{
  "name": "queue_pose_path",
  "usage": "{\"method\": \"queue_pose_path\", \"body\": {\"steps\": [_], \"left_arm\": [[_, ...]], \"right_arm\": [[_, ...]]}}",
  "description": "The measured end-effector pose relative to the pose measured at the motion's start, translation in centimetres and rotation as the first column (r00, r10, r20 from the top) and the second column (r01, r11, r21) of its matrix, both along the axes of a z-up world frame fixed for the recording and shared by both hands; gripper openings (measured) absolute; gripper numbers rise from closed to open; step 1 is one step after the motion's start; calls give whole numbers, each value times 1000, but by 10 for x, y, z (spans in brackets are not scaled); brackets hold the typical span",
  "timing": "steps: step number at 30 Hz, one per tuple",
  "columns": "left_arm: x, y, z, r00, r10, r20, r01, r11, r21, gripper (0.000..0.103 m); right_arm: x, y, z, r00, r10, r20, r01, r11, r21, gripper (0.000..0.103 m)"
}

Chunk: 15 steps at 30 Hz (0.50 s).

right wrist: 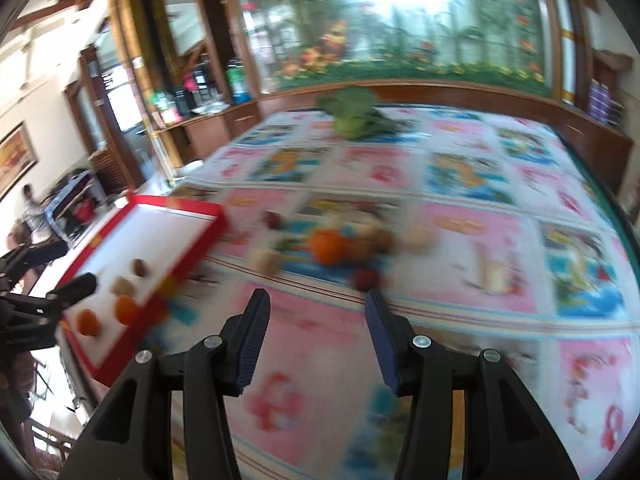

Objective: Organize fruits
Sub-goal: 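Move both open tools back to the fruit on the tablecloth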

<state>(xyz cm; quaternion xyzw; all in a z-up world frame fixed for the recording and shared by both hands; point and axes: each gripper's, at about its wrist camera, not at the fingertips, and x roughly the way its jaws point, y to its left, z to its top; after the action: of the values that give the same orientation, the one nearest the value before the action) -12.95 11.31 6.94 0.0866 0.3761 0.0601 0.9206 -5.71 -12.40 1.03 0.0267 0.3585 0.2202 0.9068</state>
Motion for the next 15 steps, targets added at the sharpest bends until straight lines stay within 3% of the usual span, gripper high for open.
{"method": "queue_pose_path", "body": {"steps": [5,15], "left_arm": [[3,-31,-6,996,-78,-34,77,997,-15,94],[2,-51,-27,987,-124,-101,122,992,-26,94]], "right_arm": [[7,-28,-11,997,-58,-41,58,998,3,49],[11,-19,-20,999,-31,-44,31,999,-9,49]]}}
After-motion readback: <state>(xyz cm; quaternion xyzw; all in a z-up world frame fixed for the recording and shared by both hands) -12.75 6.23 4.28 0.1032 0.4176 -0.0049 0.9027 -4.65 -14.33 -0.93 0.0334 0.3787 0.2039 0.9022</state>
